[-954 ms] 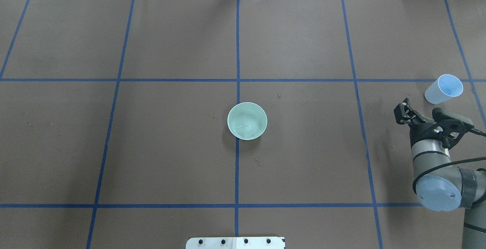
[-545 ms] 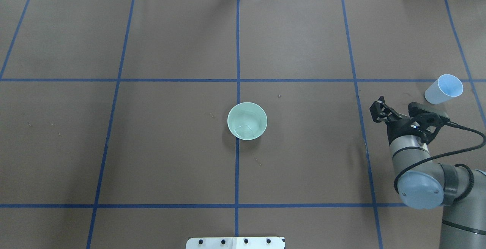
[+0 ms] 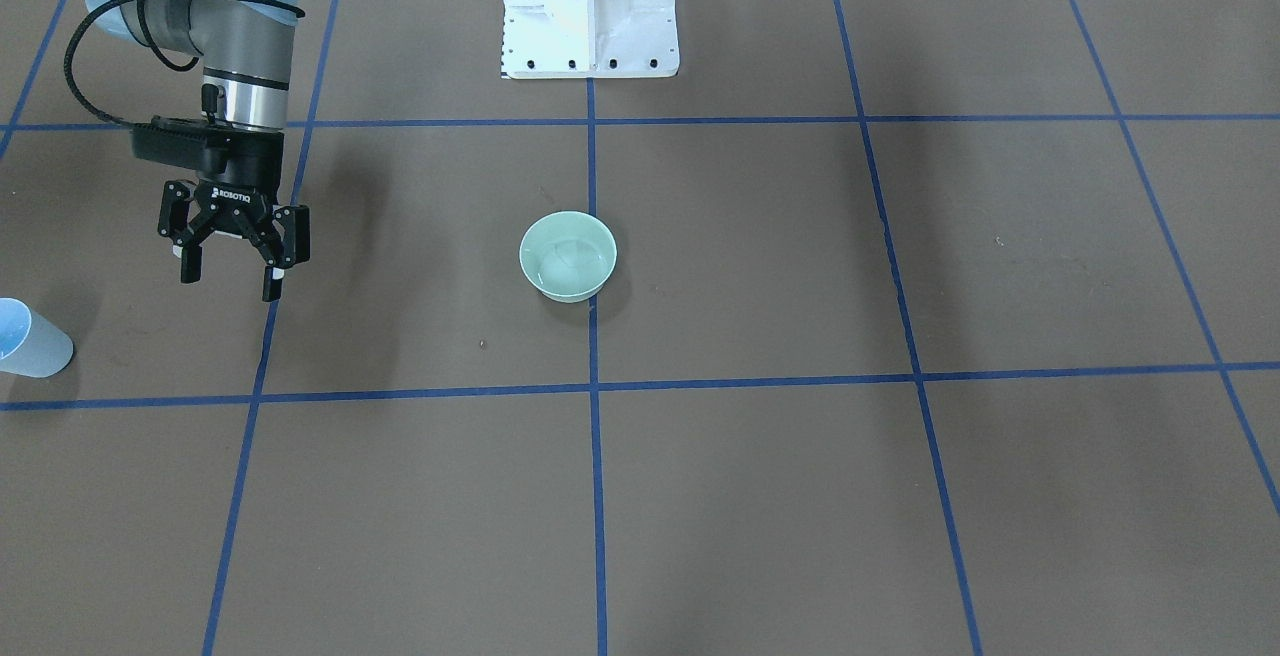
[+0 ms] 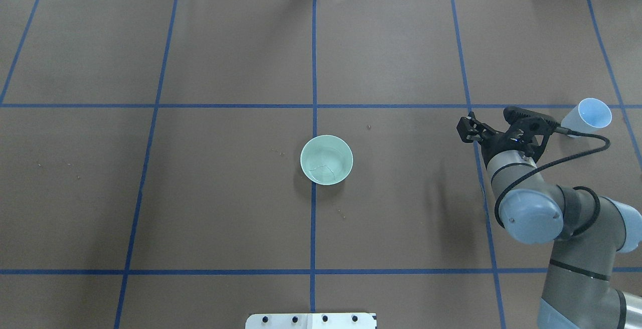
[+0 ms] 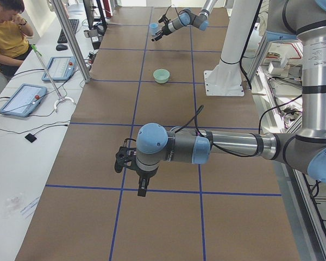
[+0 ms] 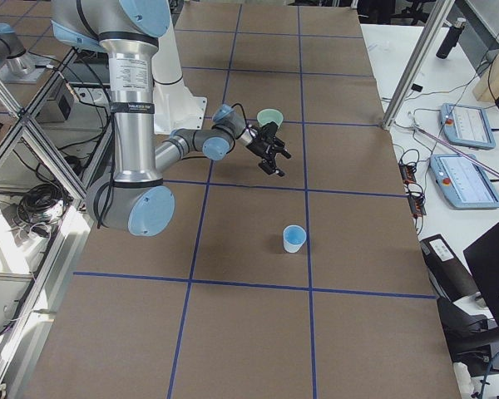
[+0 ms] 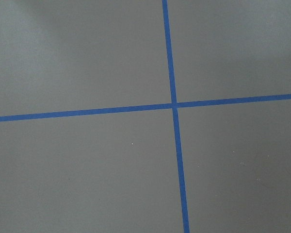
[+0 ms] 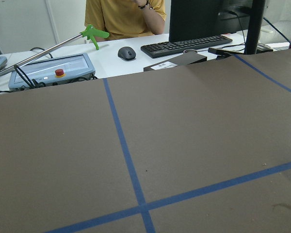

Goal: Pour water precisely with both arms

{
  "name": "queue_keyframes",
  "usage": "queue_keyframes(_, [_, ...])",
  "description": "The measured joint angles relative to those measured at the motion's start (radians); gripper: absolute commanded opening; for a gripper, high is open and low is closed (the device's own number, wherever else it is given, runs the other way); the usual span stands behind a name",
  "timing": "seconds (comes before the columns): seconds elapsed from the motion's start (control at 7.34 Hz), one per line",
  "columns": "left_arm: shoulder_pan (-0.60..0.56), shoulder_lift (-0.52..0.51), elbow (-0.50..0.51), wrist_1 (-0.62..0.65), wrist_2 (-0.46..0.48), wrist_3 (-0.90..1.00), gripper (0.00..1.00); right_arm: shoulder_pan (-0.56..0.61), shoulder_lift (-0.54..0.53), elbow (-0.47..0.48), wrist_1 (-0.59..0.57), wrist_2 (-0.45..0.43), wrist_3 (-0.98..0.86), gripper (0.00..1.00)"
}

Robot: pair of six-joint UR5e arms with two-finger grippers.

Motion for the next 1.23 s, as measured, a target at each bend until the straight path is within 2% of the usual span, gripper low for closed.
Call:
queue_keyframes(0.54, [0.029,-0.039,-0.073,-0.024,-0.016,-0.083,1.0,0.387,0.029,-0.007,0.002,0.462,-0.469,1.0])
queue_keyframes(0.95, [0.169,-0.062,-0.08,-0.248,-0.065,-0.371,1.0,0.63,0.029,-0.062,0.003,0.803,-0.787,1.0])
queue_keyframes(1.23, [0.278,-0.106,-0.08,-0.383,-0.071,-0.543,1.0,0.795,0.026,-0.133,0.001,1.02,-1.022,1.0])
